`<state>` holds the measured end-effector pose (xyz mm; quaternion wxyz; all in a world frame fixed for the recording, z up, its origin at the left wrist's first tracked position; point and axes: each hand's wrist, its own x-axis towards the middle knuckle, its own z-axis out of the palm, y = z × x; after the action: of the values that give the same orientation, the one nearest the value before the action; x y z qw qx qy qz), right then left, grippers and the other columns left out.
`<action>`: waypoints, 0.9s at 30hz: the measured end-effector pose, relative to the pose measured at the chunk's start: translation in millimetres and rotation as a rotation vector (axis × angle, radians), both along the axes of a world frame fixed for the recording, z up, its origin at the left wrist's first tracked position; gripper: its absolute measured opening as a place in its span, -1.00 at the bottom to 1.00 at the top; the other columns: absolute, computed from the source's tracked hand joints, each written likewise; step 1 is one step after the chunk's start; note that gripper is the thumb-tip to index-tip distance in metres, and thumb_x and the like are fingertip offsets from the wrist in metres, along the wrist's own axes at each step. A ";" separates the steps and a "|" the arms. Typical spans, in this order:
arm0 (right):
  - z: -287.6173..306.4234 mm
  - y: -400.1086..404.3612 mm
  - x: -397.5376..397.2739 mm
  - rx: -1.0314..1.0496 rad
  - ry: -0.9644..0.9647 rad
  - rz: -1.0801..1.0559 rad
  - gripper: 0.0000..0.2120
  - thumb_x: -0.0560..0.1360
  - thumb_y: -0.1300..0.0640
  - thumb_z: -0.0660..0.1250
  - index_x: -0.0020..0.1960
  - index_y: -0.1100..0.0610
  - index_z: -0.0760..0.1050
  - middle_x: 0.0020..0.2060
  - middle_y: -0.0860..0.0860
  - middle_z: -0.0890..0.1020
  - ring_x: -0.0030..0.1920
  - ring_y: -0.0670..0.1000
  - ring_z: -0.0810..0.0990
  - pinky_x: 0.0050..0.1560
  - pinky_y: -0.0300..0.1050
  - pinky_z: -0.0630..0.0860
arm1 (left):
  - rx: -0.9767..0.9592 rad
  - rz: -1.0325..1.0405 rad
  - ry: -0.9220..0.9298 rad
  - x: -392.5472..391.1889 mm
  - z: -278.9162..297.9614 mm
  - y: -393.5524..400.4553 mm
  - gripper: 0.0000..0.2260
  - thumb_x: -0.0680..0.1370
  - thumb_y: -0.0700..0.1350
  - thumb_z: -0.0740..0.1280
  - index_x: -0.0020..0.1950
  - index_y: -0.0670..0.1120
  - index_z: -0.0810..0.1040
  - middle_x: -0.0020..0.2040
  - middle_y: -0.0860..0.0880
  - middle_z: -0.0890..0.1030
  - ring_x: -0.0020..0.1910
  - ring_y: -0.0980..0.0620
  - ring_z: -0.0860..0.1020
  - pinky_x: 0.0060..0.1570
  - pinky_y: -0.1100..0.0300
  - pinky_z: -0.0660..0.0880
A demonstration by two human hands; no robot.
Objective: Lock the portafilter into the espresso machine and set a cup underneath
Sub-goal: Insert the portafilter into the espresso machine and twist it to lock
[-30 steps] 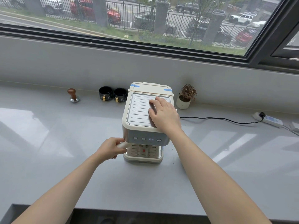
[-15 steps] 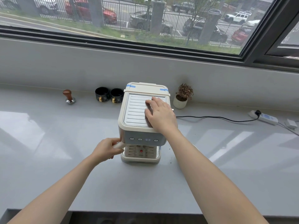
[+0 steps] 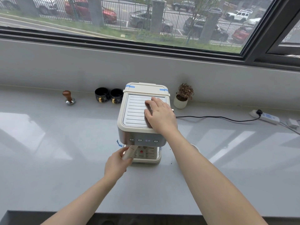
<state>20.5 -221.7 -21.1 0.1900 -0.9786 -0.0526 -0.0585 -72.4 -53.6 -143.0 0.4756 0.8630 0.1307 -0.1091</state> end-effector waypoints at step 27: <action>-7.6 2.7 -0.6 -0.074 0.062 -0.032 -0.49 0.55 -0.25 -0.01 0.47 -0.18 0.20 0.55 -0.16 0.14 0.56 -0.10 0.02 0.53 0.13 -0.13 | -0.285 0.210 0.117 -21.6 -13.1 -40.0 -0.85 0.49 0.04 0.31 -0.19 -0.02 0.51 -0.38 -0.02 0.44 -0.58 0.01 0.29 -0.55 0.25 0.26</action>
<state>19.9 -219.0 -28.7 0.1545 -0.9870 -0.0332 -0.0292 -94.0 -93.6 -156.1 0.5936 0.7606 0.2307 -0.1264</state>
